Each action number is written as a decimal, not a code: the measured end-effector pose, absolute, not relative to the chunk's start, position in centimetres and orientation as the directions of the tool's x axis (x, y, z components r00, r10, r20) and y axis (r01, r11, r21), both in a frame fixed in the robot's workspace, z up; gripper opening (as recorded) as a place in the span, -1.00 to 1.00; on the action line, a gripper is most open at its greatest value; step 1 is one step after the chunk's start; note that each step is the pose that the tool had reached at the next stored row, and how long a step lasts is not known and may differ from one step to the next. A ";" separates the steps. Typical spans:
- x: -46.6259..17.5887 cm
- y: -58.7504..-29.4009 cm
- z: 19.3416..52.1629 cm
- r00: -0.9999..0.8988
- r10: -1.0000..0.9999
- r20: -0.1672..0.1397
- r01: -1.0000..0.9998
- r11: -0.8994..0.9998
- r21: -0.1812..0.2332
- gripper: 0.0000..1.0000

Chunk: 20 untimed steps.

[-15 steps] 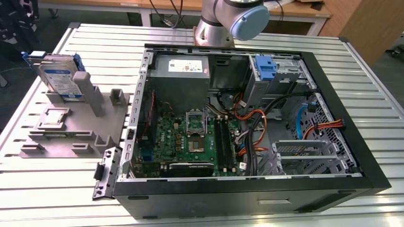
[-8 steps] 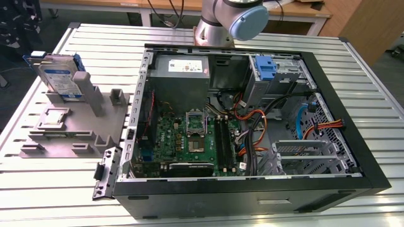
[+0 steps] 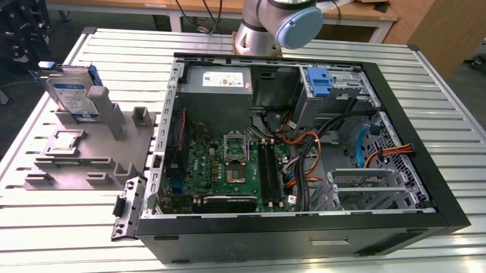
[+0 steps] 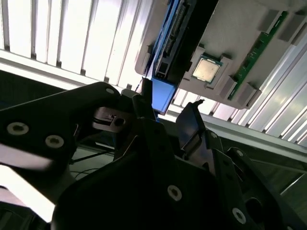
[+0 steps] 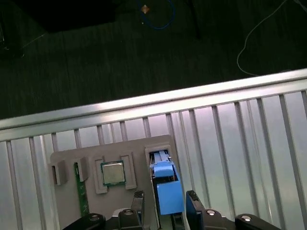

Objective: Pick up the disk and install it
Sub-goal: 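Pick up the disk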

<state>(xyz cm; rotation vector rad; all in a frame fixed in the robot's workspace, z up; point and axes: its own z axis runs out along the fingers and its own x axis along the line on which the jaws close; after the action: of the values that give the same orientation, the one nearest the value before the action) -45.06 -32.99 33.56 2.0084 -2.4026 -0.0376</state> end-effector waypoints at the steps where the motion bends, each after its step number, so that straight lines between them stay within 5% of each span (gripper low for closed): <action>1: -45.1 -33.0 33.6 -0.173 -0.985 -0.008 -0.985 0.173 0.025 -0.05; 20: -45.1 -33.0 33.3 -0.122 -0.993 -0.009 -0.992 0.122 0.020 -0.05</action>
<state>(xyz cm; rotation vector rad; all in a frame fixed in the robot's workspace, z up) -45.06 -32.99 33.26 2.0771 -2.3475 -0.0328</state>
